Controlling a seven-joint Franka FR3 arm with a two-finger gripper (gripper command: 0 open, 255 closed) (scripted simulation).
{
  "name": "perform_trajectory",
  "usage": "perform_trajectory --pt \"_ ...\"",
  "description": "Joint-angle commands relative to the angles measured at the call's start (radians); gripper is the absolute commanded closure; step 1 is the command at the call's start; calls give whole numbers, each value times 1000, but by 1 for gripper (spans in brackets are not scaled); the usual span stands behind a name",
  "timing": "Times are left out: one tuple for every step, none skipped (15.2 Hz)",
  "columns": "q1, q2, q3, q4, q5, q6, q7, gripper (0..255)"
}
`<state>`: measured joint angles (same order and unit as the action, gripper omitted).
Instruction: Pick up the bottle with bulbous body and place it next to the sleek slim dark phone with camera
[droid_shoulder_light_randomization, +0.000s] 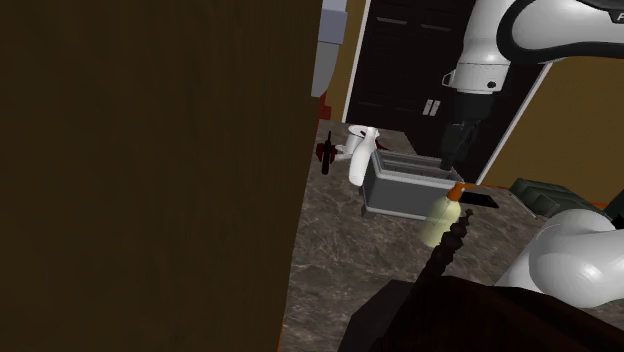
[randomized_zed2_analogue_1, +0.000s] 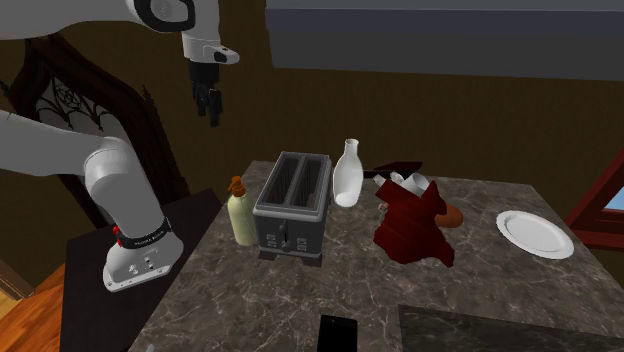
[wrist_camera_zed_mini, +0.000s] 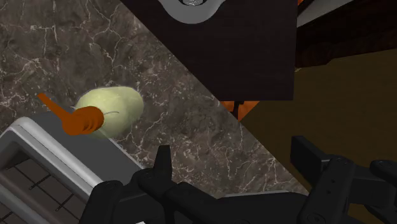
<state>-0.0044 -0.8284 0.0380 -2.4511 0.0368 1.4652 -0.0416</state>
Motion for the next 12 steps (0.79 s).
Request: perform_trajectory --pt "0 0 0 0 0 0 0 0" --pt "-5 34 -10 11 -10 24 -11 0" --pt "-11 69 -19 24 -19 48 -22 0" --pt "-16 104 -28 38 -28 70 -33 0" --pt "-21 139 -37 53 -36 92 -43 0" --pt "-25 175 -46 70 -44 113 -53 0" --pt "-29 211 -55 88 -50 132 -63 0" --pt "-33 247 -63 107 -57 151 -73 0" --pt "-37 283 -71 127 -62 169 -83 0" --pt "-41 319 -79 148 -67 186 -93 0" --pt "-44 356 -87 171 -71 201 -102 0" --pt "-47 392 -95 195 -75 216 -111 0"
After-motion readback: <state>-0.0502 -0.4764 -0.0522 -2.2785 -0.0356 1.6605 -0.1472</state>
